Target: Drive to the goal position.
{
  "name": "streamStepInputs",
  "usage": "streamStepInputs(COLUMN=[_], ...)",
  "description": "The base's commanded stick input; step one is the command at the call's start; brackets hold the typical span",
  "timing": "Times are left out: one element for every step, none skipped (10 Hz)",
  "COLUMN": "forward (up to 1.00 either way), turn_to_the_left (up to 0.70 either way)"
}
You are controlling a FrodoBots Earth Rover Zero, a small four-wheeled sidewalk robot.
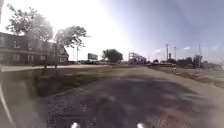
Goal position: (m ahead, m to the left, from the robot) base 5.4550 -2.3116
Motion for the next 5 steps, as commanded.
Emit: streamStepInputs(forward=[0.7,0.7,0.7,0.7,0.7], turn_to_the_left=[0.0,0.0,0.0,0.0,0.0])
